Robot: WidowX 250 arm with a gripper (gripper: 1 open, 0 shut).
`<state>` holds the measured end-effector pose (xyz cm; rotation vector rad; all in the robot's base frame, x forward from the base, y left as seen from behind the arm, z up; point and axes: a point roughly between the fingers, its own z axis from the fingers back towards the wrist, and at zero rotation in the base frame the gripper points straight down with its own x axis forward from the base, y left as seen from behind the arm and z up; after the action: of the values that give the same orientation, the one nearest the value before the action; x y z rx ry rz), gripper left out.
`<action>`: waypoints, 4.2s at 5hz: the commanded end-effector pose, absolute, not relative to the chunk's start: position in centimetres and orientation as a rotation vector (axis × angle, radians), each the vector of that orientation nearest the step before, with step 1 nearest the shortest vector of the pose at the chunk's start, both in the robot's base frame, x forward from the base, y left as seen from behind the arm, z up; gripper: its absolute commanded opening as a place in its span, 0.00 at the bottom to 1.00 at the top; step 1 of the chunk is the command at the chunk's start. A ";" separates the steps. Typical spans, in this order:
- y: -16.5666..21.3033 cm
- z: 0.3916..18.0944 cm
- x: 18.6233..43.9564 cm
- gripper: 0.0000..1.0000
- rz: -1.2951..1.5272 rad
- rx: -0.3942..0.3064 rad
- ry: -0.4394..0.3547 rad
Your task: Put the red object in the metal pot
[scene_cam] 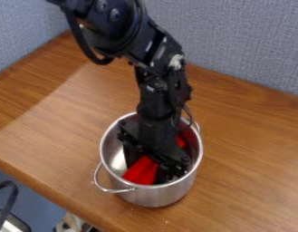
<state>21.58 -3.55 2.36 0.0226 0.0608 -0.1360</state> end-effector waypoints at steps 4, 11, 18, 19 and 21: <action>-4.7 3.5 22.1 0.00 -0.364 0.031 0.014; -5.2 4.1 24.4 0.00 -0.398 0.038 -0.016; -3.6 4.7 26.7 1.00 -0.373 0.065 -0.033; -3.2 5.1 26.6 1.00 -0.380 0.067 -0.042; -2.4 6.3 26.0 1.00 -0.398 0.069 -0.064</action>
<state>25.75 -2.93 5.39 0.0625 -0.0289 -0.4098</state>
